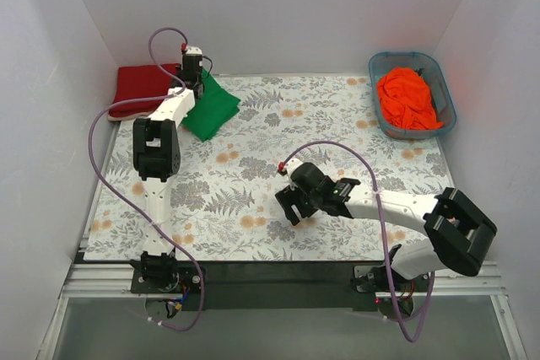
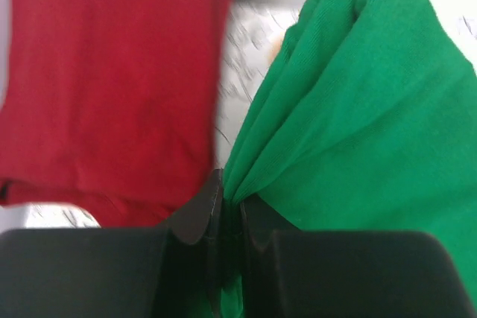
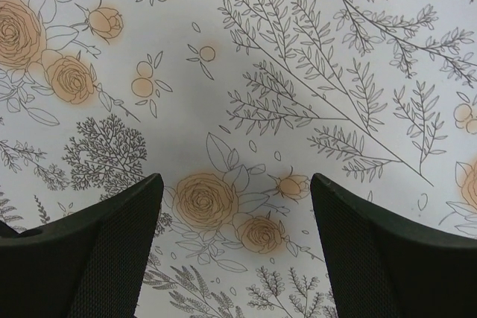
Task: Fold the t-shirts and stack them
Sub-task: Neatly place the folded tshirt to the corner
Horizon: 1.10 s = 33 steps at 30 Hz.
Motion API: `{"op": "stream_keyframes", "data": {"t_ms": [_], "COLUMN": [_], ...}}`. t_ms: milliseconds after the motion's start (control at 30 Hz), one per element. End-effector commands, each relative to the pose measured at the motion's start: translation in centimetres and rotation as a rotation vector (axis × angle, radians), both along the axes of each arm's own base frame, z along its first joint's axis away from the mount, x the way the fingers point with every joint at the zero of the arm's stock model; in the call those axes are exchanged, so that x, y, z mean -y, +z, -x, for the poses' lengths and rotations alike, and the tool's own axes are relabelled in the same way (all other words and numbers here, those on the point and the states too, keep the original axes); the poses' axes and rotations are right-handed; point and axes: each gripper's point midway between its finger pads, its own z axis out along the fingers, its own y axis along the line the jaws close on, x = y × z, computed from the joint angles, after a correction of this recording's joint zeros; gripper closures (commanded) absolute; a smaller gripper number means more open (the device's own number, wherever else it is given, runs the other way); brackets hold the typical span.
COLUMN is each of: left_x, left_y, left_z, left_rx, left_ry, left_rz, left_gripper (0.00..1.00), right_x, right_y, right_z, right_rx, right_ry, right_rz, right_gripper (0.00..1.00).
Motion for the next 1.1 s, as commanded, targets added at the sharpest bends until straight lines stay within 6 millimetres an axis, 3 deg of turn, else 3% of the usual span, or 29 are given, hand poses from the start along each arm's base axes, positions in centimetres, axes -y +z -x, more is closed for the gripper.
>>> {"op": "stream_keyframes", "data": {"t_ms": [0,200,300,433,533,567,1067], "left_x": [-2.0,-3.0,-4.5,-6.3,-5.9,-7.9,-10.8], "left_y": [4.9,7.5,8.8,10.5,11.2,11.2,16.7], "left_z": [-2.0,-3.8,-4.0,-4.1,-4.3,-4.1,-3.4], "left_rx": [0.114,0.194,0.227,0.269,0.299,0.303,0.403], "left_ry": [0.021,0.015,0.032,0.050,0.051,0.081,0.115], "left_rz": [-0.022,0.012,0.035,0.061,0.096,0.097,0.072], "left_gripper": [1.00,1.00,1.00,1.00,1.00,1.00,1.00], "right_x": [-1.2,-2.1,-2.1,-2.0,-2.3,-2.3,-2.1], "right_y": [0.6,0.1,0.1,-0.3,-0.6,-0.7,-1.4], "right_z": [-0.6,-0.8,-0.9,-0.7,-0.3,-0.2,0.4], "right_rx": [-0.028,-0.076,-0.077,-0.091,-0.123,-0.132,-0.162], "right_ry": [0.008,0.022,0.018,0.017,0.030,0.034,0.037], "right_rz": [0.001,0.031,0.037,0.046,0.044,0.045,0.056], "right_gripper": [0.14,0.15,0.15,0.15,0.15,0.15,0.16]}}
